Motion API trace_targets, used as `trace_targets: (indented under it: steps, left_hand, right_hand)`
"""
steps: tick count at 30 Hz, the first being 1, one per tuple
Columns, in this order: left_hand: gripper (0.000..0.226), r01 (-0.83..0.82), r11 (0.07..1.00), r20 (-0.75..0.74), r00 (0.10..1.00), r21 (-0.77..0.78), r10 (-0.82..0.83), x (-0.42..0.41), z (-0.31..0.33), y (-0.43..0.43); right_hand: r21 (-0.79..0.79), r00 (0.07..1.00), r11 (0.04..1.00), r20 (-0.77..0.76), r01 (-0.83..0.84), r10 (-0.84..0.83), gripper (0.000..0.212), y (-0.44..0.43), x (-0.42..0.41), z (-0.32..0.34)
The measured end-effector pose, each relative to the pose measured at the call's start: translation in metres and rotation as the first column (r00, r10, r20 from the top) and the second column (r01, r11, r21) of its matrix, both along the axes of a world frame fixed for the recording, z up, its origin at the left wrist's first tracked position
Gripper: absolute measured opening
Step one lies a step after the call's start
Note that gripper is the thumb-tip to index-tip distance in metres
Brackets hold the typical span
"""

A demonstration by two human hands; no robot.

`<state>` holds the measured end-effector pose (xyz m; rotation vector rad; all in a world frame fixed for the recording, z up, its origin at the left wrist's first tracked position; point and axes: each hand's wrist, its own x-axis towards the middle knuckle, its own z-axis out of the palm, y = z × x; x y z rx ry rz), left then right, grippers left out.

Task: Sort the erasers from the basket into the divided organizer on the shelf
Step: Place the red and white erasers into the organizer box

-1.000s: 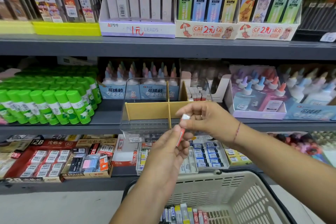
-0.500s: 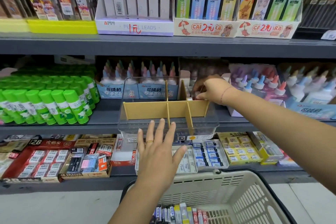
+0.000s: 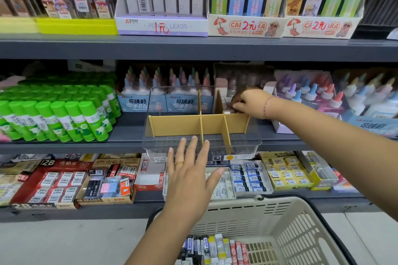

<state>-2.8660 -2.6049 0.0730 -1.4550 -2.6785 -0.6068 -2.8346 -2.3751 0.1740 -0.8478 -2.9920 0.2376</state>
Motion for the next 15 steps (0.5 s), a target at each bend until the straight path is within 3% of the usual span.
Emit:
trace_targets:
  steps: [3,7,10,12,14,15]
  left_hand:
    - [0.086,0.022,0.991,0.024,0.999,0.132,-0.025,0.005,-0.003,-0.008]
    - [0.057,0.039,0.959,-0.013,0.999,0.282,-0.036,0.007,-0.018,-0.024]
    - [0.050,0.030,0.961,-0.047,0.999,0.276,-0.017,0.008,-0.038,-0.044]
    - [0.056,-0.026,0.984,-0.001,1.000,0.177,0.027,0.007,-0.059,-0.059]
    - [0.063,-0.108,0.993,0.022,0.994,0.048,0.107,0.002,-0.082,-0.074]
    - [0.064,-0.150,0.988,0.022,0.988,-0.025,0.151,-0.002,-0.095,-0.082]
  right_hand:
    - [0.012,0.999,1.000,-0.028,-0.026,0.026,0.032,-0.002,0.003,-0.001]
    - [0.038,0.996,0.999,-0.081,-0.018,0.021,0.030,0.000,0.005,-0.006]
    - [0.095,0.974,0.995,-0.222,-0.015,0.036,0.029,-0.001,0.013,-0.011]
    - [0.081,0.880,0.997,-0.473,-0.013,0.050,0.024,-0.016,0.031,-0.019]
    - [-0.018,0.654,0.998,-0.757,-0.055,0.022,0.017,-0.048,0.060,-0.039]
    - [-0.086,0.560,0.993,-0.828,-0.083,-0.025,0.013,-0.068,0.076,-0.058]
